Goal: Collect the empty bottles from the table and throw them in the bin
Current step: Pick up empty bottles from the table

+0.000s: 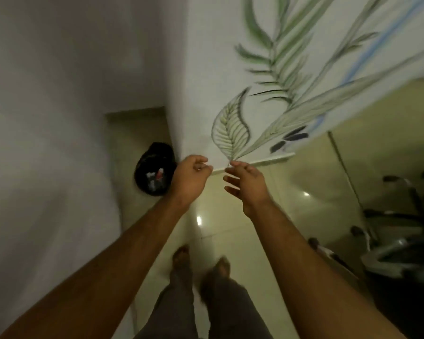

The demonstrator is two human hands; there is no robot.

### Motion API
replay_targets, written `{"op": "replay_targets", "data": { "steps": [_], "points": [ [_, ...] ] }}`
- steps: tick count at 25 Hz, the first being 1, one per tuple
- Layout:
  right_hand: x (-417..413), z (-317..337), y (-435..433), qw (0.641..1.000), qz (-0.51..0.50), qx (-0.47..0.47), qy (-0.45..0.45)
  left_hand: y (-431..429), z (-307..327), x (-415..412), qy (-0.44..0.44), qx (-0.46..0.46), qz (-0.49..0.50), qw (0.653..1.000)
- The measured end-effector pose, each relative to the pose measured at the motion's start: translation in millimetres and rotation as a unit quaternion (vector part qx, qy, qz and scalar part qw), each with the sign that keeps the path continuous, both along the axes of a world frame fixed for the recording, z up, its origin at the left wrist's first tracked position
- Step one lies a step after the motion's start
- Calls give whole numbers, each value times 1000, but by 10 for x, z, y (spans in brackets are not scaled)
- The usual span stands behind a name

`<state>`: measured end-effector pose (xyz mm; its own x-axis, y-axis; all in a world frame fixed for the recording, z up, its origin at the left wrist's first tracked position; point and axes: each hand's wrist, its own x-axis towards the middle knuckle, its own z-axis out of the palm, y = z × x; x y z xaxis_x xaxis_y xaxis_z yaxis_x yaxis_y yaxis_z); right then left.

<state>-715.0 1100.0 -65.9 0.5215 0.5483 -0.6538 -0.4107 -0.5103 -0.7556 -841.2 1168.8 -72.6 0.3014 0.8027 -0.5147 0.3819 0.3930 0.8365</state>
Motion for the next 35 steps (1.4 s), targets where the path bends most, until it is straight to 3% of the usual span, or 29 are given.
{"op": "replay_targets", "data": {
  "steps": [6,13,19,26,32,35],
  "points": [
    [663,1052,-1817,974,-204,50,-80,-1334,1020,1021,-107,16,-193,975],
    [485,1800,-4881,878,-446,85,-148,-3757,1832,1658,-176,51,-406,895],
    [-232,2188,-7391,814,-548,57,-186,-6107,2231,1387,-223,37,-534,815],
    [-585,2408,-9467,728,-647,68,-215,-8294,2477,1382,-248,46,-655,713],
    [81,2351,-10864,691,-684,42,-230,-10049,2393,2083,-251,7,-688,681],
    [780,2356,-11574,699,-680,28,-220,-10820,2390,2777,-241,-7,-680,692]
  ]
}}
